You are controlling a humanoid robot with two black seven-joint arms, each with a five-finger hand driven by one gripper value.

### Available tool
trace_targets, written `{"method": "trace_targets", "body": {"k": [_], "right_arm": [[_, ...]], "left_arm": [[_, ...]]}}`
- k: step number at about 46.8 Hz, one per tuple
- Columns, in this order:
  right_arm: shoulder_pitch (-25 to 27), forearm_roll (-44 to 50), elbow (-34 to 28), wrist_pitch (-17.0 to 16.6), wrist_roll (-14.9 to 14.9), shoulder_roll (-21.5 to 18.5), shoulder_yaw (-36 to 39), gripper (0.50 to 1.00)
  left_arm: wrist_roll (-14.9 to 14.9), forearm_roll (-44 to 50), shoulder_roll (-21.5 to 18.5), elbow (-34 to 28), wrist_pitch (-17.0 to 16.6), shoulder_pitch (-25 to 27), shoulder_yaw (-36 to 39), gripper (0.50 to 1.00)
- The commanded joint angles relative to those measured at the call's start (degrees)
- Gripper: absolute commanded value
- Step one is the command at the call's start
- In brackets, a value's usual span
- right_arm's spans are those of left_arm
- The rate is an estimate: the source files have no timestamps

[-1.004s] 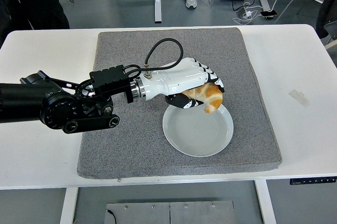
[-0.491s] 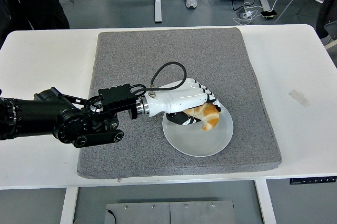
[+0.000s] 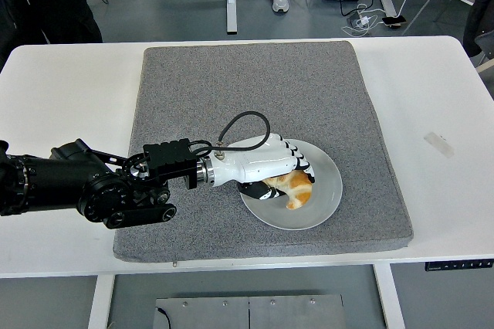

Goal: Place the bread on the plate

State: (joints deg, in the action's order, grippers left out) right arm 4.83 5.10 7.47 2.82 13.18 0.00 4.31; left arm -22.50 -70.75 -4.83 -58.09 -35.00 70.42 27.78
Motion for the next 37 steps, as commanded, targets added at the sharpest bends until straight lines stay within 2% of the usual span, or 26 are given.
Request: {"method": "trace_targets", "body": {"k": [1,23,24,25,26,27,28,29,37], "right_arm": [[0.0,0.0,0.0,0.0,0.0,0.0,0.0,1.0],[0.0,0.0,0.0,0.1,0.0,0.0,0.0,1.0],[0.0,0.0,0.0,0.0,0.0,0.0,0.0,1.0],[0.0,0.0,0.0,0.0,0.0,0.0,0.0,1.0],[0.0,0.0,0.0,0.0,0.0,0.0,0.0,1.0],[0.0,0.0,0.0,0.0,0.0,0.0,0.0,1.0],[0.0,0.0,0.0,0.0,0.0,0.0,0.0,1.0],[0.0,0.0,0.0,0.0,0.0,0.0,0.0,1.0],[0.0,0.0,0.0,0.0,0.0,0.0,0.0,1.0]], "left_arm": [[0.0,0.0,0.0,0.0,0.0,-0.2,0.0,0.5],[-0.4,0.0,-0.1,0.4,0.0,-0.6,0.1,0.5],[-0.4,0.0,-0.1,0.4,0.0,-0.6,0.1,0.522],[-0.4,0.0,-0.1,0.4,0.0,-0.6,0.1,0.572],[-0.4,0.0,-0.2,0.4,0.0,-0.6,0.1,0.643],[-0.4,0.0,-0.2,0.4,0.0,-0.6,0.0,0.744],[-0.4,0.0,-0.2,0.4,0.0,-0.6,0.0,0.815],[-0.4,0.1,-0.2,0.4,0.0,-0.6,0.0,0.844],[-0.5,0.0,-0.3,0.4,0.0,-0.6,0.1,0.902]]}}
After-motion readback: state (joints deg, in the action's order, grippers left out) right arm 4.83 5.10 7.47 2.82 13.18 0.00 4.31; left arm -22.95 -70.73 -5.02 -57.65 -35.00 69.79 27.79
